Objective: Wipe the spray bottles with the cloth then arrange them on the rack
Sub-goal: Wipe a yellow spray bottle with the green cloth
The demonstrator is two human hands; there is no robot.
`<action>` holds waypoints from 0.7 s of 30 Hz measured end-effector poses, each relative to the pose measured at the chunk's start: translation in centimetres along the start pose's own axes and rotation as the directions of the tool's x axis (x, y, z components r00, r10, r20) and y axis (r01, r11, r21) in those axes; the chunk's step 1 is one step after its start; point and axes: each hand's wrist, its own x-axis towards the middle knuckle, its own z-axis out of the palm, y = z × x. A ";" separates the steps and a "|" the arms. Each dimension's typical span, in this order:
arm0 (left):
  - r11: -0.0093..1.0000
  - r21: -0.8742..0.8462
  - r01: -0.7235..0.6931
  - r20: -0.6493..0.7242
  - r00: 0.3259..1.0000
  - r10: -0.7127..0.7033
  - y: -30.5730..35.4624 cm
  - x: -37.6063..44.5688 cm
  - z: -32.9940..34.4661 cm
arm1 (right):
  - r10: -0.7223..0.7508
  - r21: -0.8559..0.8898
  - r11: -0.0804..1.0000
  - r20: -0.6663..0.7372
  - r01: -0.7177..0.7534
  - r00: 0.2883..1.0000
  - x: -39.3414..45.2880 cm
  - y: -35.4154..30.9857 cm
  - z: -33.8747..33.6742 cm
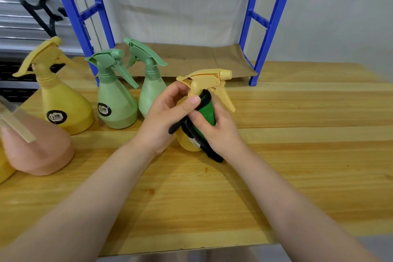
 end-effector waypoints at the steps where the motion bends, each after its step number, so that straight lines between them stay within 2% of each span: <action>1: 1.000 0.005 0.003 -0.007 1.000 -0.003 0.0 0.1 0.0 | 0.006 -0.011 1.000 0.011 -0.005 1.000 -0.1 0.0 0.0; 6: 0.997 0.066 0.048 -0.109 0.993 -0.040 0.3 0.1 0.1 | 0.024 -0.083 0.996 0.091 -0.016 0.996 -0.7 0.1 -0.4; 10: 0.992 0.122 0.014 -0.148 0.989 0.004 0.4 0.0 0.0 | 0.055 -0.134 0.990 0.150 -0.035 0.987 -0.8 0.3 -0.5; 21: 0.999 0.036 -0.030 -0.181 0.983 0.036 0.4 -0.3 0.1 | 0.107 -0.113 0.991 0.280 -0.078 0.954 -0.7 0.2 -1.7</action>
